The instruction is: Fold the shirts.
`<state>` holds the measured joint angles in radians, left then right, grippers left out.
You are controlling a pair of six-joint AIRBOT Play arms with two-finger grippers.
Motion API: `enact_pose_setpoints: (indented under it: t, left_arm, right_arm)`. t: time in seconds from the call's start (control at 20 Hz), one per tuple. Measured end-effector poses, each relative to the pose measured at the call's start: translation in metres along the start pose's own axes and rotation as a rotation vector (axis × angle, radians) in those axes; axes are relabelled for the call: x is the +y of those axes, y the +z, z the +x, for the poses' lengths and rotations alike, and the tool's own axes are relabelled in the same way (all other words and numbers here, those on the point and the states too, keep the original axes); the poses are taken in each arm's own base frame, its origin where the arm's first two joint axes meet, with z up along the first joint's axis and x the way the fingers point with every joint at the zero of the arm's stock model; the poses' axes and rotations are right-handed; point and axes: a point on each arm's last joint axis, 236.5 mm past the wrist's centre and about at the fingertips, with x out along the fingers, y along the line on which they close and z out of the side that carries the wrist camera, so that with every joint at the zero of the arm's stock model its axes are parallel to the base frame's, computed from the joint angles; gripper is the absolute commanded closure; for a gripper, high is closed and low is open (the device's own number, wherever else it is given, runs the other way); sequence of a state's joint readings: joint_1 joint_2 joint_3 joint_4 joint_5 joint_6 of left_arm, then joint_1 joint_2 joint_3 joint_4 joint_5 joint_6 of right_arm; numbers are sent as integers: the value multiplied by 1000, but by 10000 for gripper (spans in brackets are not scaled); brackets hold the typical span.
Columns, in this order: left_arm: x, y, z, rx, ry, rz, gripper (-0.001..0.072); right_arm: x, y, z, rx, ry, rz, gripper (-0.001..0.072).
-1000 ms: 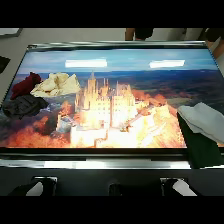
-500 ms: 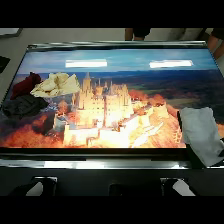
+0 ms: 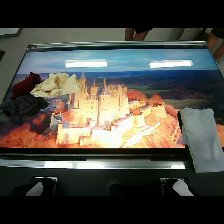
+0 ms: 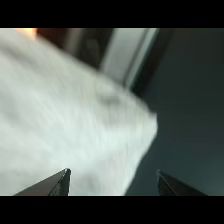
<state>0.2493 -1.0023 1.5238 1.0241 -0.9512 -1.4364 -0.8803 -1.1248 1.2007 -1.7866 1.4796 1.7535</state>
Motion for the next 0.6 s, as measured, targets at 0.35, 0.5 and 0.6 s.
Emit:
enact_pose_setpoints:
  t: [0.35,0.5,0.6]
  left_arm:
    - [20,-29,52,177,203,208,274]
    - [56,-132,80,550,321,198,-7]
    - [68,-200,77,760,348,166,-5]
  right_arm:
    - [209,83,-194,-651,521,-311,87]
    - [300,5,-168,-405,604,-481,112]
    - [333,-52,-135,-204,581,-597,111]
